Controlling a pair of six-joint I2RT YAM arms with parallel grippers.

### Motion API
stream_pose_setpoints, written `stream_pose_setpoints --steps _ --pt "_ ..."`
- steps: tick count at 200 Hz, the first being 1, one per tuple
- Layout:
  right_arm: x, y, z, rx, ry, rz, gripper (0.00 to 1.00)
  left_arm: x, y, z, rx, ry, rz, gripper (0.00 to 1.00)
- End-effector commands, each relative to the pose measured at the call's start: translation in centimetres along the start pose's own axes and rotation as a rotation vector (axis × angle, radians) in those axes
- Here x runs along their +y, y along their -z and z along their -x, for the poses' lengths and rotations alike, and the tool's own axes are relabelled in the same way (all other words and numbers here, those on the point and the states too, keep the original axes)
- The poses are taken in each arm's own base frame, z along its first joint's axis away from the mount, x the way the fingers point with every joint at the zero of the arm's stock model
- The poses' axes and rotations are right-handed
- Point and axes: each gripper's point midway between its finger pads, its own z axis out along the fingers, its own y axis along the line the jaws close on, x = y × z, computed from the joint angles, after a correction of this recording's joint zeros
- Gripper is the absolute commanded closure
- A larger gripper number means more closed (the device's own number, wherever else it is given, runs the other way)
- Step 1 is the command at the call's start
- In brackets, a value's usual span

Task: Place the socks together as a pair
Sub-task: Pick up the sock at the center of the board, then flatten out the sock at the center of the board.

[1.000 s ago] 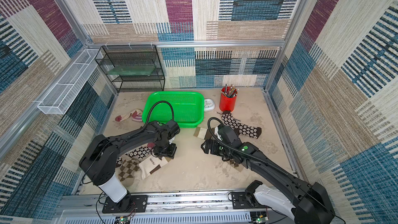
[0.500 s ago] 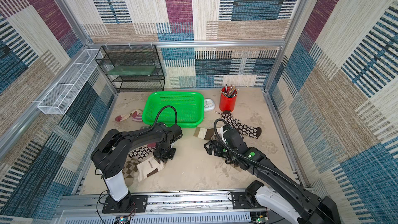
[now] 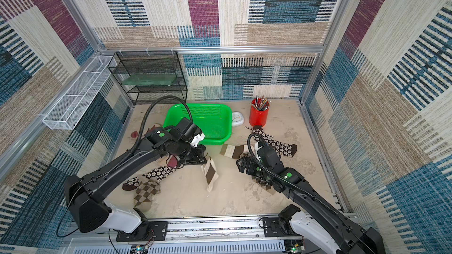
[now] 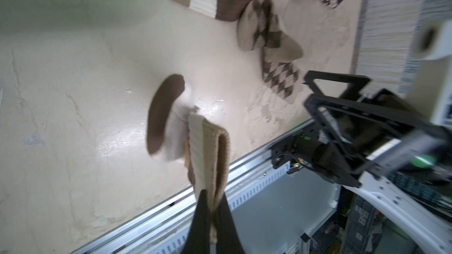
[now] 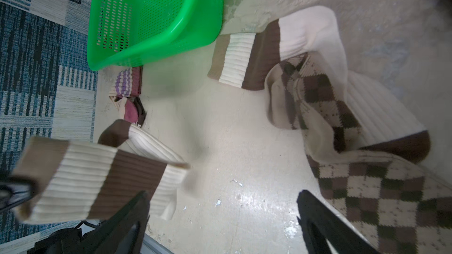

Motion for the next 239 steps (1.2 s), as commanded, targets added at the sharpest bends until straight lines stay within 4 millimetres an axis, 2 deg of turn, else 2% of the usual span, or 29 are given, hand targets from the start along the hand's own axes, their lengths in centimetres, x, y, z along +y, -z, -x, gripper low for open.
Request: stream_pose_setpoints --steps 1,19,48,64,88,111,148,188,205,219,239 --pt "0.7 0.1 1.1 -0.035 0.018 0.023 0.04 -2.2 2.1 0.1 -0.023 0.057 -0.082 0.98" --pt "0.7 0.0 1.3 -0.034 0.018 0.019 0.04 -3.0 2.9 -0.1 -0.046 0.057 -0.131 0.98" --pt "0.6 -0.2 1.2 -0.020 0.012 0.014 0.04 -0.7 1.5 -1.1 -0.072 0.136 -0.133 0.98" --pt "0.6 -0.2 1.0 -0.013 0.008 0.017 0.04 -0.5 1.2 -1.5 -0.088 0.172 -0.168 0.99" --pt "0.4 -0.1 0.8 -0.007 0.001 0.010 0.04 -0.7 2.1 -1.3 -0.126 0.170 -0.187 0.98" --pt "0.4 0.2 0.8 -0.016 0.000 0.017 0.04 -2.6 3.5 -0.6 -0.152 0.133 -0.229 0.99" --pt "0.4 1.0 1.3 -0.048 0.008 0.012 0.04 -8.0 6.3 0.5 -0.202 0.037 -0.319 0.98" --pt "0.2 2.1 1.9 -0.074 0.019 -0.009 0.04 -13.2 8.1 1.0 -0.238 0.000 -0.434 0.99" --pt "-0.1 2.7 2.4 -0.095 0.023 -0.028 0.04 -14.2 8.1 0.8 -0.238 0.007 -0.452 0.99" --pt "-0.2 3.3 2.9 -0.117 0.013 -0.031 0.04 -14.2 8.2 0.7 -0.251 0.030 -0.469 0.99" --pt "-0.1 3.6 3.2 -0.132 -0.005 -0.013 0.04 -12.2 7.2 0.5 -0.274 0.077 -0.430 0.99"
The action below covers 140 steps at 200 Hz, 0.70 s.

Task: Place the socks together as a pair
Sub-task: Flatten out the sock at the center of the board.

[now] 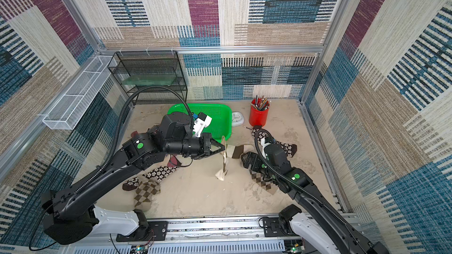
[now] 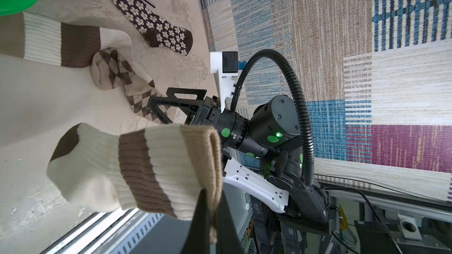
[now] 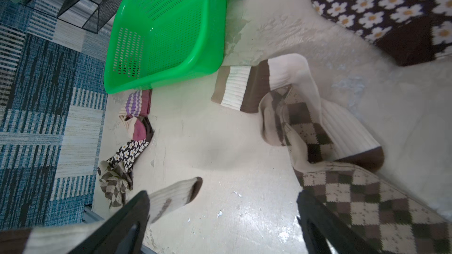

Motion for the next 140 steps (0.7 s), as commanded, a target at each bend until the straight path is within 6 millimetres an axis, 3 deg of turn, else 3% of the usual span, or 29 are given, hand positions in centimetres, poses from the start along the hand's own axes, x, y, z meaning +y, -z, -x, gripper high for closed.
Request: stream_pose_setpoints --steps 1,21,44,73,104,132,140 --pt "-0.2 0.4 0.4 -0.018 -0.002 -0.010 0.04 1.4 0.2 0.6 -0.073 0.063 0.019 0.99" --pt "0.0 -0.2 -0.2 0.016 -0.025 0.010 0.04 5.5 0.1 -0.2 -0.100 0.107 0.095 0.99" --pt "0.5 -1.3 -1.4 0.077 -0.049 0.022 0.04 13.2 0.2 -1.0 -0.140 0.207 0.226 1.00" --pt "2.0 -2.6 -3.1 0.142 -0.033 0.042 0.04 22.7 1.9 -2.1 -0.206 0.319 0.389 1.00" --pt "3.8 -4.2 -6.1 0.248 0.001 0.047 0.04 27.4 3.5 -3.8 -0.244 0.368 0.453 1.00" --pt "4.5 -6.1 -8.5 0.333 0.004 0.015 0.00 29.6 3.6 -5.1 -0.223 0.362 0.473 1.00" --pt "4.6 -6.8 -9.1 0.355 0.004 -0.003 0.05 30.3 3.5 -5.9 -0.202 0.366 0.490 1.00"
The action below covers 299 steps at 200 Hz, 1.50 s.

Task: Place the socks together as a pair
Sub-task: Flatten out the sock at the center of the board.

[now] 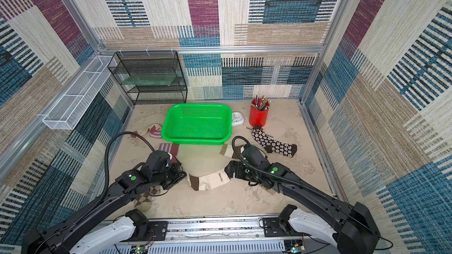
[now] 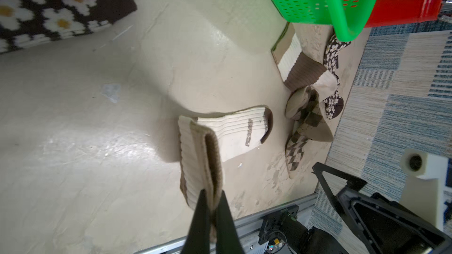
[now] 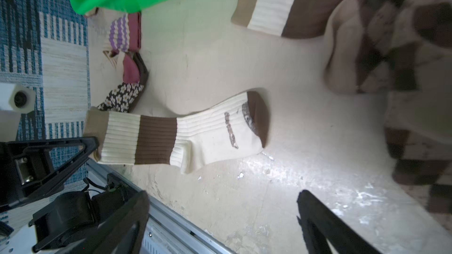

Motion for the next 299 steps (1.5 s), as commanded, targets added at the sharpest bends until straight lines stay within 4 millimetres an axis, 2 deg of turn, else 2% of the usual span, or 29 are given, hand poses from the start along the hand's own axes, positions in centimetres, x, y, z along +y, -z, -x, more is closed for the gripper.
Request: stream_pose_setpoints --steps 1,9,19,32,50,64,78,92,114,119,129,136,164,213,255,273,299 --pt "1.2 -1.6 0.1 0.010 -0.026 -0.002 0.06 1.4 -0.7 -0.2 0.004 -0.044 0.017 1.00" --pt "1.3 -2.2 0.1 0.019 -0.023 -0.015 0.14 2.2 -0.9 -0.6 0.016 -0.049 0.036 1.00" --pt "1.5 -3.0 0.2 0.017 -0.018 -0.037 0.36 3.2 -0.9 -0.9 0.022 -0.055 0.062 0.99" --pt "1.7 -4.2 0.4 0.015 -0.017 -0.046 0.54 4.6 -0.7 -0.9 0.008 -0.070 0.106 0.97" --pt "1.6 -5.7 0.3 0.020 -0.003 -0.074 0.67 6.4 -0.1 -0.6 -0.014 -0.092 0.171 0.93" --pt "1.0 -7.0 0.1 0.030 0.001 -0.113 0.75 7.8 0.6 -0.4 -0.020 -0.114 0.250 0.85" --pt "0.2 -8.1 0.0 0.025 -0.002 -0.161 0.76 8.5 0.6 -0.5 -0.010 -0.131 0.288 0.74" --pt "-0.2 -8.8 0.2 0.008 -0.013 -0.176 0.76 8.7 0.4 -0.6 -0.003 -0.134 0.291 0.58" --pt "-1.2 -9.9 0.1 -0.001 -0.033 -0.205 0.77 8.6 0.7 -0.1 -0.024 -0.127 0.295 0.43" --pt "-1.5 -10.1 0.0 0.005 -0.034 -0.212 0.77 8.5 0.8 0.0 -0.030 -0.125 0.290 0.30" --pt "-2.0 -10.5 -0.4 0.018 -0.032 -0.235 0.78 8.0 1.0 0.3 -0.039 -0.127 0.279 0.17" --pt "-2.5 -10.7 -0.7 0.026 -0.032 -0.258 0.79 7.8 1.2 0.5 -0.044 -0.129 0.276 0.12" --pt "-5.1 -10.0 -1.9 0.044 -0.062 -0.354 0.81 6.2 2.7 1.4 -0.075 -0.151 0.258 0.06" --pt "-9.9 -5.7 -4.4 0.038 -0.195 -0.468 0.81 3.6 5.3 3.2 -0.149 -0.190 0.232 0.04" --pt "-10.6 -3.5 -5.3 0.039 -0.235 -0.452 0.80 4.0 5.1 3.7 -0.158 -0.193 0.259 0.04" --pt "-10.5 -3.2 -5.5 0.053 -0.235 -0.442 0.75 4.1 4.8 3.8 -0.153 -0.182 0.257 0.05" --pt "-9.3 -2.3 -4.4 0.031 -0.225 -0.399 0.66 4.8 4.8 3.9 -0.149 -0.173 0.289 0.04"
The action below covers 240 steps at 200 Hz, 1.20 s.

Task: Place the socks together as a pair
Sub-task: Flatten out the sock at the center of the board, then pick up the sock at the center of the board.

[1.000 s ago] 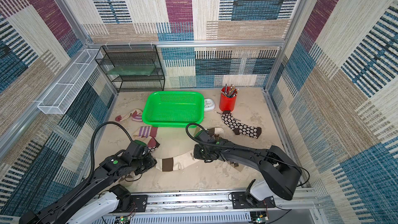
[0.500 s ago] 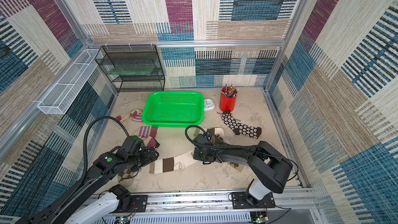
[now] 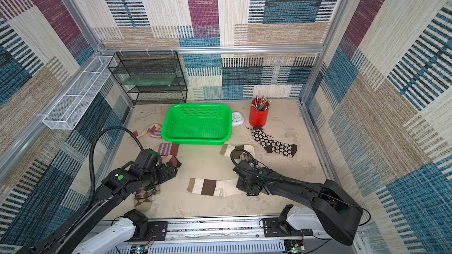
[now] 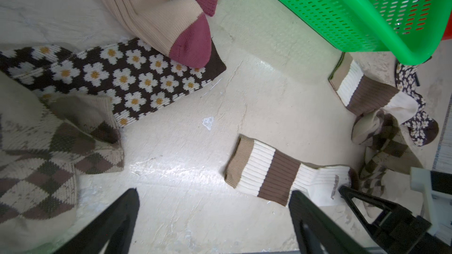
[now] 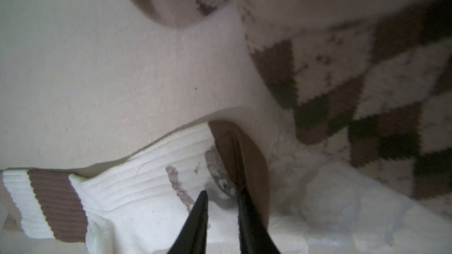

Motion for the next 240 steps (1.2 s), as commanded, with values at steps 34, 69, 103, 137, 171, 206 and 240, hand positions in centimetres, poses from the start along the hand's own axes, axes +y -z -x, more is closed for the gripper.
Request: stream_pose_setpoints --steps 34,69,103,137,171,206,240 --pt "2.0 3.4 2.0 -0.034 0.032 0.111 0.31 2.0 -0.1 -0.3 0.031 0.020 0.065 0.04" --pt "6.2 6.6 4.2 -0.104 0.148 0.320 0.03 3.0 -0.8 -0.4 0.092 0.044 0.093 0.04" --pt "7.8 8.3 5.7 -0.164 0.225 0.378 0.04 3.1 -2.0 -0.4 0.160 0.029 0.096 0.07" --pt "7.6 8.3 6.6 -0.161 0.219 0.371 0.04 2.8 -3.2 0.2 0.210 -0.035 0.113 0.12" --pt "4.6 7.5 7.9 -0.145 0.133 0.277 0.04 1.8 -3.4 1.0 0.219 -0.078 0.097 0.13" --pt "2.4 8.1 10.1 -0.191 0.050 0.281 0.04 0.6 -3.1 1.4 0.186 -0.056 0.024 0.11" --pt "1.4 9.0 13.3 -0.287 0.072 0.267 0.03 -0.9 -2.8 1.8 0.173 -0.054 -0.056 0.10"
